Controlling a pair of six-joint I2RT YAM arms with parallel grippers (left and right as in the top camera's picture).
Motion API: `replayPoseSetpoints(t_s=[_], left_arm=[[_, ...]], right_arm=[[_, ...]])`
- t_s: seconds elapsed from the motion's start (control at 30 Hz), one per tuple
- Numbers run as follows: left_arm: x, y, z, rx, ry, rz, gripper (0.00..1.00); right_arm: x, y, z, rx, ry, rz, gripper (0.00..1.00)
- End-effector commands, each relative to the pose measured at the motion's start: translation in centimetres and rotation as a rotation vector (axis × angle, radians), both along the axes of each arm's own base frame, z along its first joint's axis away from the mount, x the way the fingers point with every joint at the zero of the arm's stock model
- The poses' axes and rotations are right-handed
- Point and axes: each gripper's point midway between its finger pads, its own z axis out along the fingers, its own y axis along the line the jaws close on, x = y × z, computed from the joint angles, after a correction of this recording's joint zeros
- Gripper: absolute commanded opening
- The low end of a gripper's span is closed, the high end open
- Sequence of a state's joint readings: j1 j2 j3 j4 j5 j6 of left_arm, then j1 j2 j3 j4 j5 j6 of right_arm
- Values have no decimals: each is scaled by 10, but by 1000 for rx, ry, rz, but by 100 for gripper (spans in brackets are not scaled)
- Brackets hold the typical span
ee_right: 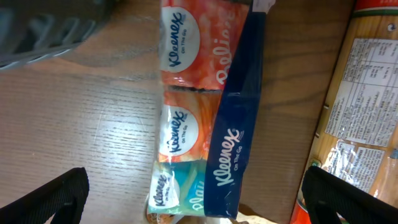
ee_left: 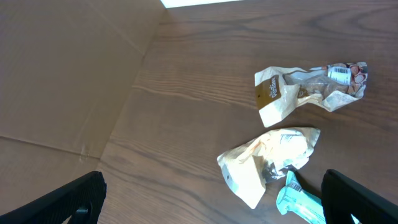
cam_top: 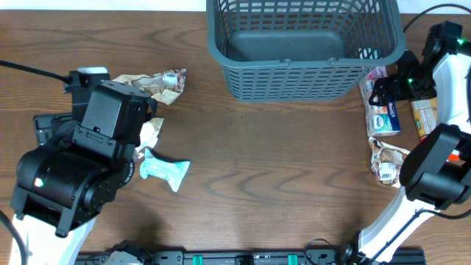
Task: Pack container
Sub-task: 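Grasp the multicolour tissue-pack strip with the right gripper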
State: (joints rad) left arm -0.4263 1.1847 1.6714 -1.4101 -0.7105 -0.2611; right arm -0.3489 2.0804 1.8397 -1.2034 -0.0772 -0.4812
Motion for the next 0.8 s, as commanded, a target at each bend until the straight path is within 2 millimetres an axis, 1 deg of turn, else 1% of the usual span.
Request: replayPoseSetpoints(t_s=[0.0,0.23,0.4,0.5,0.63,0.77], left_arm=[[0,4,1,12,-4,16,99],[-1,4,1,12,-3,16,99],[0,4,1,12,-4,16,99],[0,4,1,12,-4,16,99],[0,4,1,12,-4,16,99],[0,4,1,12,-4,16,99]], right_arm=[[3,2,-12,3,17,-14,96],[10,1,-31,12,30,-22,97],[15,1,-41,25,27,-29,98],[22,0,-49,33,14,-66,99],[32,-3,-58,35,-9,-130,99],[34,-1,-71,43,6,-142,99]])
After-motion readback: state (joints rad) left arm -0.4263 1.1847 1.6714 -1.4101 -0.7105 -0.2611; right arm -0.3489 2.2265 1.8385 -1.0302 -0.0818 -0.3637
